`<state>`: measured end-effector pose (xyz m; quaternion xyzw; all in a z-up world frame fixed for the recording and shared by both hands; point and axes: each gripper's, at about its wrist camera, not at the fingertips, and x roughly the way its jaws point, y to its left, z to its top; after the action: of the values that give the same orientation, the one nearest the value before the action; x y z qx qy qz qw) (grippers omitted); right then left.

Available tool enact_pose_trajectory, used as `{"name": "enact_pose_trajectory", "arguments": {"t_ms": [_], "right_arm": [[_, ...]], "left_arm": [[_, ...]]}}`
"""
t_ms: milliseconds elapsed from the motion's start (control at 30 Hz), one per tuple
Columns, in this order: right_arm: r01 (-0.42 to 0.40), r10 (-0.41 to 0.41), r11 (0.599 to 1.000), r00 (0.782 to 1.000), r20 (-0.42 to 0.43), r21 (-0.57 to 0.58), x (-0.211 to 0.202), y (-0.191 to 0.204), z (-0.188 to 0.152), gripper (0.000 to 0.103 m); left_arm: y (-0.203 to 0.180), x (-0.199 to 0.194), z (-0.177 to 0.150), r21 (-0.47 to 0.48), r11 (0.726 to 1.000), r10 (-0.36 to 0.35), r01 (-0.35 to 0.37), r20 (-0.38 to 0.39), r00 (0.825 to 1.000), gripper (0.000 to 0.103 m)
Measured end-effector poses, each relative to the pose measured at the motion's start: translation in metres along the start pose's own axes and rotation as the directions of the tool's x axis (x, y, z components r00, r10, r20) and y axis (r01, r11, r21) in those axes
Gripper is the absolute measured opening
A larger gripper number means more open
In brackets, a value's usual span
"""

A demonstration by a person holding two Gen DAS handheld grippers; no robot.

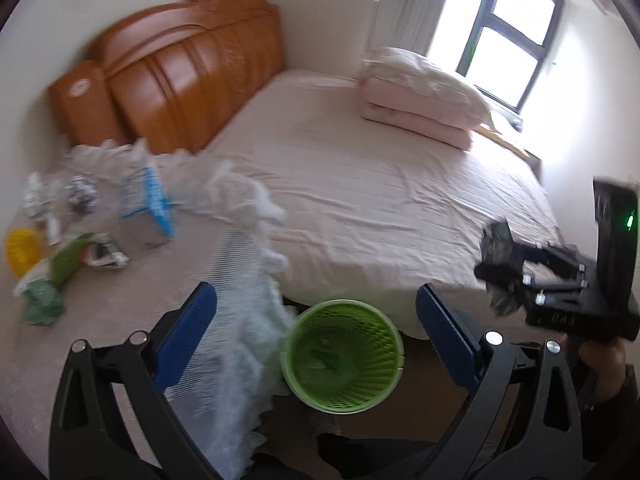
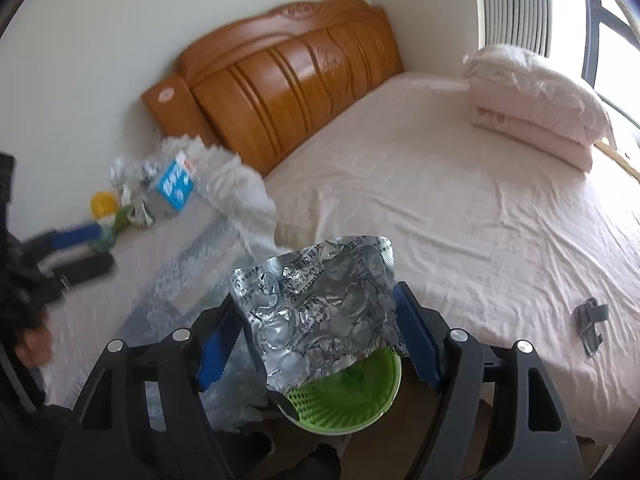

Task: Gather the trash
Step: 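Drop the green wrapper and foil pack into the wastebasket, opening both tools, then move the left tool back to the bed and grasp the green-and-white bag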

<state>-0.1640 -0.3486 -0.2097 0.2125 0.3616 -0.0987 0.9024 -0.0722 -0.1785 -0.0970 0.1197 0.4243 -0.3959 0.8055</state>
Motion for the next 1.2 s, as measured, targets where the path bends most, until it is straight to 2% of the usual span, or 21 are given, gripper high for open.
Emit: {"name": "enact_pose_trajectory", "arguments": {"t_ms": [100, 233, 300, 500, 667, 800, 1000, 1200], "right_arm": [[0.027, -0.027, 1.000, 0.998, -0.055, 0.012, 0.023, 0.009, -0.016, 0.100], [0.025, -0.014, 0.997, 0.987, -0.161, 0.067, 0.056, 0.015, -0.031, 0.101], [0.020, -0.004, 0.996, 0.984, -0.180, 0.089, 0.061, 0.018, -0.032, 0.101], [0.029, -0.018, 0.996, 0.992, -0.122, 0.088, 0.041, 0.034, -0.011, 0.101], [-0.021, 0.028, 0.993, 0.998, -0.055, 0.116, 0.019, 0.055, 0.016, 0.101], [-0.042, 0.044, 0.996, 0.999, -0.032, 0.077, 0.012, 0.084, 0.031, 0.101], [-0.099, 0.099, 0.995, 0.994, -0.041, -0.001, 0.027, 0.142, 0.046, 0.101], [-0.192, 0.185, 0.976, 0.980, -0.080, -0.098, 0.056, 0.207, 0.055, 0.101]], "left_arm": [[0.022, -0.008, -0.005, -0.048, 0.998, 0.027, -0.027, 0.000, 1.000, 0.095], [0.045, -0.015, -0.011, -0.100, 0.993, 0.069, -0.069, 0.000, 0.998, 0.095], [0.052, -0.019, -0.014, -0.115, 0.990, 0.079, -0.078, -0.001, 0.997, 0.095], [0.072, -0.032, -0.022, -0.142, 0.985, 0.104, -0.103, 0.004, 0.995, 0.095], [0.094, -0.045, -0.027, -0.151, 0.979, 0.139, -0.135, 0.022, 0.990, 0.095], [0.116, -0.054, -0.031, -0.179, 0.974, 0.149, -0.141, 0.030, 0.988, 0.095], [0.153, -0.072, -0.043, -0.214, 0.957, 0.209, -0.196, 0.040, 0.977, 0.095], [0.201, -0.098, -0.068, -0.309, 0.910, 0.301, -0.275, 0.038, 0.953, 0.095]]}}
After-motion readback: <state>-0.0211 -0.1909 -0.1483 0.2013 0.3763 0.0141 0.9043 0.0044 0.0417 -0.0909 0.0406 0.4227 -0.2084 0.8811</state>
